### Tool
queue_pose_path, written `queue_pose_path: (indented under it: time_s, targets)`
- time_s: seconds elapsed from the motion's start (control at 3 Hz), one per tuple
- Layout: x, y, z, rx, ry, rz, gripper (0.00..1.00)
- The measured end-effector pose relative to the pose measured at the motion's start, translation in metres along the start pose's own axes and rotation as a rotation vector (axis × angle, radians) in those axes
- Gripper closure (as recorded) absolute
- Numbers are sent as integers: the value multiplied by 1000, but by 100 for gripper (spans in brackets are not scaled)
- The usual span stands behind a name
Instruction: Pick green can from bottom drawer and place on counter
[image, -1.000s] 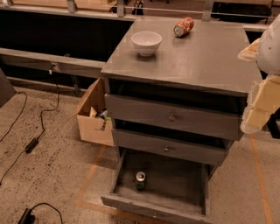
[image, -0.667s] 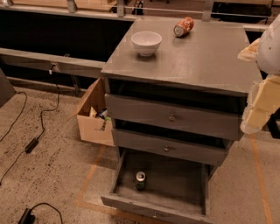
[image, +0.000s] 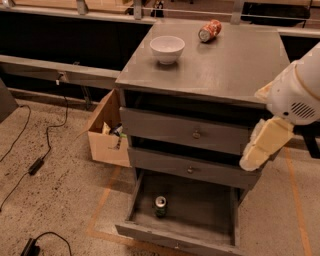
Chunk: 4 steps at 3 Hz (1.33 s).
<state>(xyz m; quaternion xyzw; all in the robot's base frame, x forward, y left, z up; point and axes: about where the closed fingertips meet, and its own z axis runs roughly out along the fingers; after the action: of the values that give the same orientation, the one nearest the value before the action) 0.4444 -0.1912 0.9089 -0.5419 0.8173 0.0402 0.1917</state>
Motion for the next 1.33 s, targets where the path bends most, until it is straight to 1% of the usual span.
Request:
queue_pose_path:
  time_s: [0.33,0.67,1.0,1.33]
  targets:
    - [1,26,87,-51,-92,53,0]
    - [4,50,150,-72,-145,66,0]
    - [1,54,214,-73,-187,81,0]
    - [-7,37,217,-9,-226,91,0]
